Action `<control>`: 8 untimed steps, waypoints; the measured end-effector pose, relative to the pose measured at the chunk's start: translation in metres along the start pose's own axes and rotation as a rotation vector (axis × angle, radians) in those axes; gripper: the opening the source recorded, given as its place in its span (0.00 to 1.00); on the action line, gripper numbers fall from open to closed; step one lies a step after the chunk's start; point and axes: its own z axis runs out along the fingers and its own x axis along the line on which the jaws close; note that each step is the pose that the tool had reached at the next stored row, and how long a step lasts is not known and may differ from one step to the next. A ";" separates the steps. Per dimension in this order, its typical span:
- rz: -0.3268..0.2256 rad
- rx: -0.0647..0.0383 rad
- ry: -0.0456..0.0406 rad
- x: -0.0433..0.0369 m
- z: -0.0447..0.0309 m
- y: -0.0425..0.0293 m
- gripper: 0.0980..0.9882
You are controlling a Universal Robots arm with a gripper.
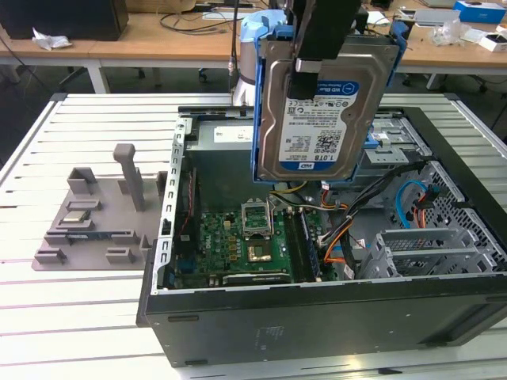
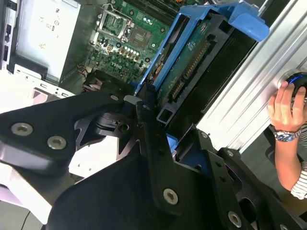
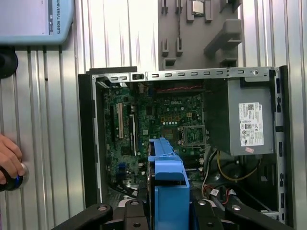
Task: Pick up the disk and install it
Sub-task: 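Pick up the disk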
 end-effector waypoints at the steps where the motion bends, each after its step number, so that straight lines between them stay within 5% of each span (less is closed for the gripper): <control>1: 0.000 0.000 0.0000 -0.0001 0.0000 -0.0013 0.30; 8: 0.000 0.000 0.0000 -0.0008 -0.0001 -0.0153 0.30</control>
